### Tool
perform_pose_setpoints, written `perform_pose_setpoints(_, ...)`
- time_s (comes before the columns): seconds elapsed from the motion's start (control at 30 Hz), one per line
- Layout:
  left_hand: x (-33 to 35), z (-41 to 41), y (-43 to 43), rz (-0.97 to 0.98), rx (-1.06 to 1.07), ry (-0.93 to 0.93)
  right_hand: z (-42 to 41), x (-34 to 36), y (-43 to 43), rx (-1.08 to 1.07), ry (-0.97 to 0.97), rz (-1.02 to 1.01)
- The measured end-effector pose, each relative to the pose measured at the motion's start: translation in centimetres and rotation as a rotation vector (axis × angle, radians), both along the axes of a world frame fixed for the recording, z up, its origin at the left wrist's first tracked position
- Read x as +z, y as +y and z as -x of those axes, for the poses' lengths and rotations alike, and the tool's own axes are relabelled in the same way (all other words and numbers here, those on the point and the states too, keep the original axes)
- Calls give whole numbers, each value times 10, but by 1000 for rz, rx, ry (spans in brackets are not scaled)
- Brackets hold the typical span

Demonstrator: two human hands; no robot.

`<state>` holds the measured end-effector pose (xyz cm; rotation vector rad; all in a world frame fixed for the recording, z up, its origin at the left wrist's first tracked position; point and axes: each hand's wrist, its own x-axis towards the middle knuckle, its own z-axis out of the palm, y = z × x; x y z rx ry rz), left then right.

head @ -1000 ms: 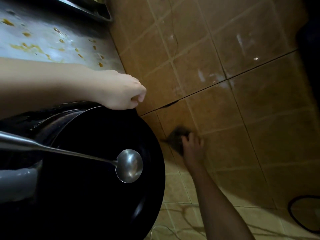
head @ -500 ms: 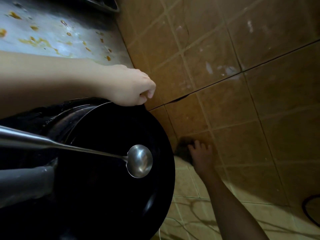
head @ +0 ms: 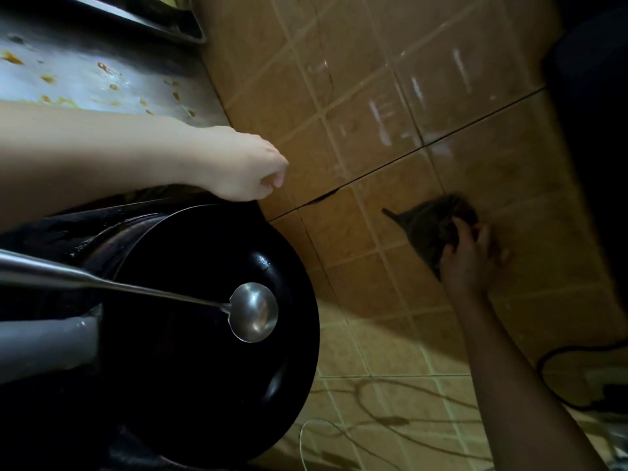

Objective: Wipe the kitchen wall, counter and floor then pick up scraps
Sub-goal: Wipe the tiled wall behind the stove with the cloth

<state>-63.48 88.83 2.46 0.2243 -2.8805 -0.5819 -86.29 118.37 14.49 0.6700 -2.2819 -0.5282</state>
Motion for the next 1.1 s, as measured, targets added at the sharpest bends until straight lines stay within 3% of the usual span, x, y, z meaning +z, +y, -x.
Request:
perform_pose_setpoints(0.23,20,-25,-10,50,37,-6,-1,7,-4,-63,-31,-94)
perform_pose_setpoints(0.53,23,-80,-49,138,111,-74,8,50,-54,-89,-62,36)
perform_pose_setpoints(0.63,25,-94,-64,153,144,-79,3,49,-67,-113,-131,-74)
perform_pose_setpoints(0.77,27,-115,-86,146,180,-58,-13,32,-78,-133,-167,-215)
perform_pose_setpoints(1.1,29,-159,-117,84,164,-58,-97,14,-98,-98,-253,-112)
